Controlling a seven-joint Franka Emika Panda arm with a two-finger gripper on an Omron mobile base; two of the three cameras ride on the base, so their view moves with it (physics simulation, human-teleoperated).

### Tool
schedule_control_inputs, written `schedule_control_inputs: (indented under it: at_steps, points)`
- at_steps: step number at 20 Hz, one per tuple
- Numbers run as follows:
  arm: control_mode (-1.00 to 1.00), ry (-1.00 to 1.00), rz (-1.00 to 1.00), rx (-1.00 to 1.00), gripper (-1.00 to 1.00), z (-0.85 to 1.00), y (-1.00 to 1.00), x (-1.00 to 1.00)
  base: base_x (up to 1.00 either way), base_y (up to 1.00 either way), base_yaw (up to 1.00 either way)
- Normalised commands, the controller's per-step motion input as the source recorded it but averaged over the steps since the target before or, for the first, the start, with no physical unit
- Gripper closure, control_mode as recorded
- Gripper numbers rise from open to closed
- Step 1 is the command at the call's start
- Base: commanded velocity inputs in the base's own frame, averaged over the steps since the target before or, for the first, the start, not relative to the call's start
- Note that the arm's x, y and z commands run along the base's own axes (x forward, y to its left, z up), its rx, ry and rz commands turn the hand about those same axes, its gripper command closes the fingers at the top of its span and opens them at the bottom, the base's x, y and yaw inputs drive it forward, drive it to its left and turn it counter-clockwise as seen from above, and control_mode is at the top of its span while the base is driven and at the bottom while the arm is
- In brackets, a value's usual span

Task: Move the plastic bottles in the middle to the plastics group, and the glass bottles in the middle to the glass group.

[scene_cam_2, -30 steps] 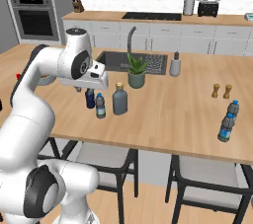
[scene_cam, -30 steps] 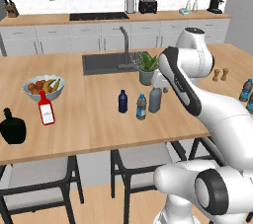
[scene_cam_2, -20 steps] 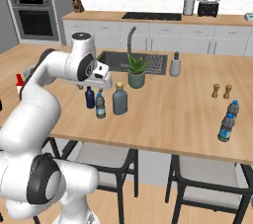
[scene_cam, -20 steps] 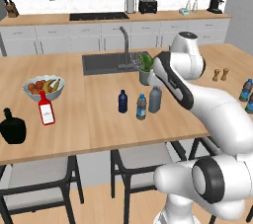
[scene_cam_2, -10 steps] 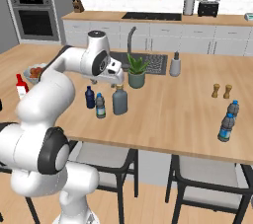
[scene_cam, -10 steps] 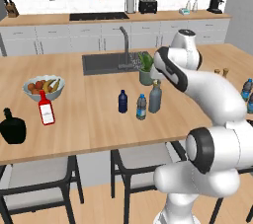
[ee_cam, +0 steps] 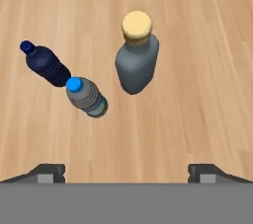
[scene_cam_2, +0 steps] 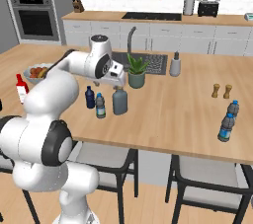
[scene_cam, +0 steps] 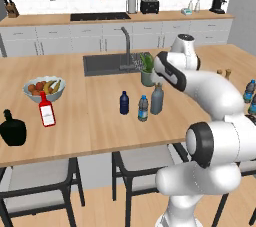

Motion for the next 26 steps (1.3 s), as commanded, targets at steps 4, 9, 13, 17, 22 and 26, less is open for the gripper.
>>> schedule_control_inputs:
  at_steps: [4, 9, 13, 17, 22, 26]
  points:
    - [-1.00, -0.03, 0.00, 0.00, -1.00, -0.17, 0.00, 0.24, 0.00, 0.00, 0.00]
    - [-1.00, 0.00, 0.00, 0.00, -1.00, -0.01, 0.00, 0.36, 0.00, 0.00, 0.00]
    - [-1.00, 0.00, 0.00, 0.00, -1.00, 0.00, 0.00, 0.29, 0.00, 0.00, 0.00]
    - [-1.00, 0.00, 0.00, 0.00, -1.00, -0.03, -0.11, 0.24, 0.00, 0.00, 0.00]
    - [-1.00, 0.00, 0.00, 0.00, -1.00, -0.13, -0.19, 0.23, 0.00, 0.00, 0.00]
    - [-1.00, 0.00, 0.00, 0.00, -1.00, -0.19, -0.08, 0.26, 0.00, 0.00, 0.00]
